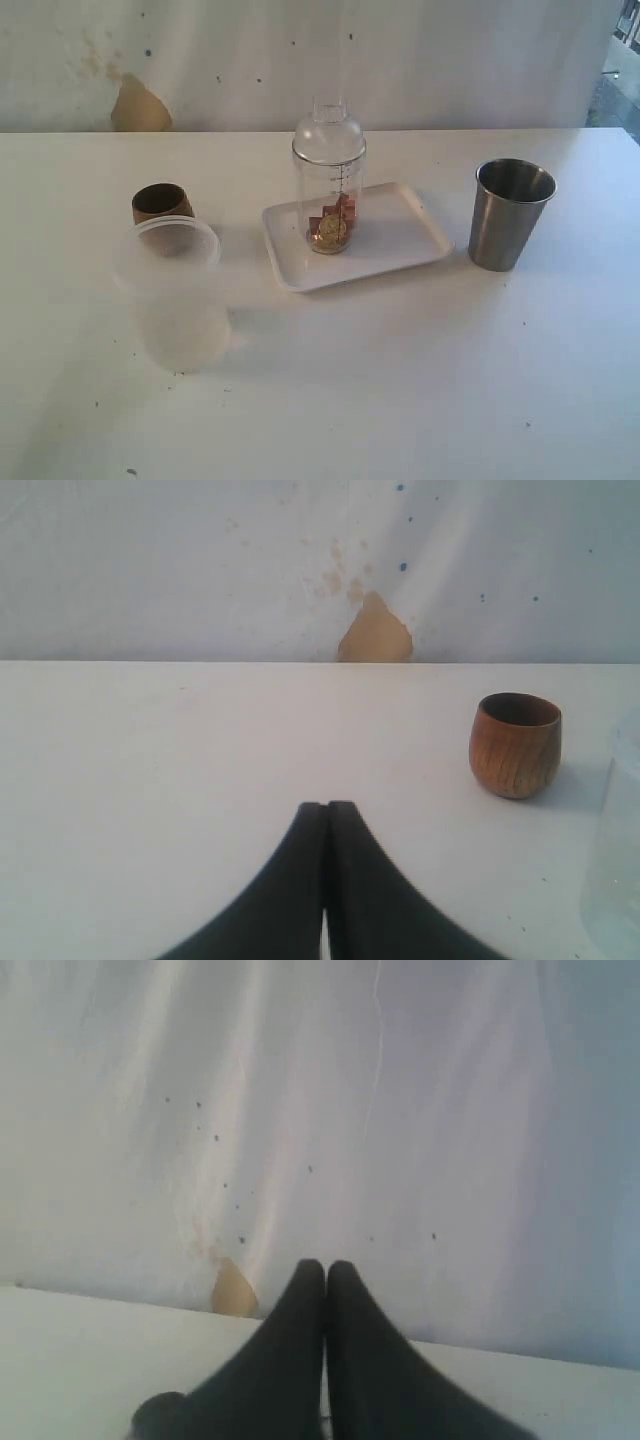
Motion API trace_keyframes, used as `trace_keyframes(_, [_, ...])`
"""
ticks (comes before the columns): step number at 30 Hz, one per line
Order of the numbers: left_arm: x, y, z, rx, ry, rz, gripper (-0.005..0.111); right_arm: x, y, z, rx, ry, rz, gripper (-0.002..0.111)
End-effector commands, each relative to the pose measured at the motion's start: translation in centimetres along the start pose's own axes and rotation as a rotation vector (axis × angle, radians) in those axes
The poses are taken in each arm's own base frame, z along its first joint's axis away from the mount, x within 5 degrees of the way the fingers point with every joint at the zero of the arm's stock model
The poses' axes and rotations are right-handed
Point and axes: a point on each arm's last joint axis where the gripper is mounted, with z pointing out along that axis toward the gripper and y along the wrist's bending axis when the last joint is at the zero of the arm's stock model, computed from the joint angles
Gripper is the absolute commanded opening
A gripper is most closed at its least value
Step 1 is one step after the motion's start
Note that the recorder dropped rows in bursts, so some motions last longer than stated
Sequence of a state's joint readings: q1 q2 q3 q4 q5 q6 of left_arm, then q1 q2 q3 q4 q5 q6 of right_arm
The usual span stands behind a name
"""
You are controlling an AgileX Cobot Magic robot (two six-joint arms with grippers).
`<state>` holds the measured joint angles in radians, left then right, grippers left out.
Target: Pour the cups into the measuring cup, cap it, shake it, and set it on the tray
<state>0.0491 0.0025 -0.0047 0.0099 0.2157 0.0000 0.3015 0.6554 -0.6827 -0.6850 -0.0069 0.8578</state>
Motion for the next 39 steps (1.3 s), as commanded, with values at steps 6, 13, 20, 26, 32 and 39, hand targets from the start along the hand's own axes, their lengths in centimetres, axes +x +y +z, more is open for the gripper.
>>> trace_keyframes(6, [0.0, 0.0, 0.0, 0.003, -0.01, -0.002, 0.0, -0.3, 0.0, -5.9, -0.03, -0.154, 0.093, 0.0])
trace_keyframes(13, [0.0, 0.0, 0.0, 0.003, -0.01, -0.002, 0.0, -1.2, 0.2, -8.2, -0.05, -0.244, 0.092, 0.0])
trace_keyframes(20, [0.0, 0.0, 0.0, 0.003, -0.01, -0.002, 0.0, -1.4, 0.2, -8.9, -0.056, -0.271, 0.092, 0.0])
trace_keyframes(26, [0.0, 0.0, 0.0, 0.003, -0.01, -0.002, 0.0, -0.3, 0.0, -8.6, -0.049, -0.237, 0.092, 0.0])
trace_keyframes(32, [0.0, 0.0, 0.0, 0.003, -0.01, -0.002, 0.0, 1.8, -0.4, -9.8, -0.043, -0.234, 0.117, 0.0])
trace_keyframes(39, [0.0, 0.0, 0.0, 0.003, -0.01, -0.002, 0.0, 5.7, -1.7, -11.9, 0.039, -0.201, 0.156, 0.0])
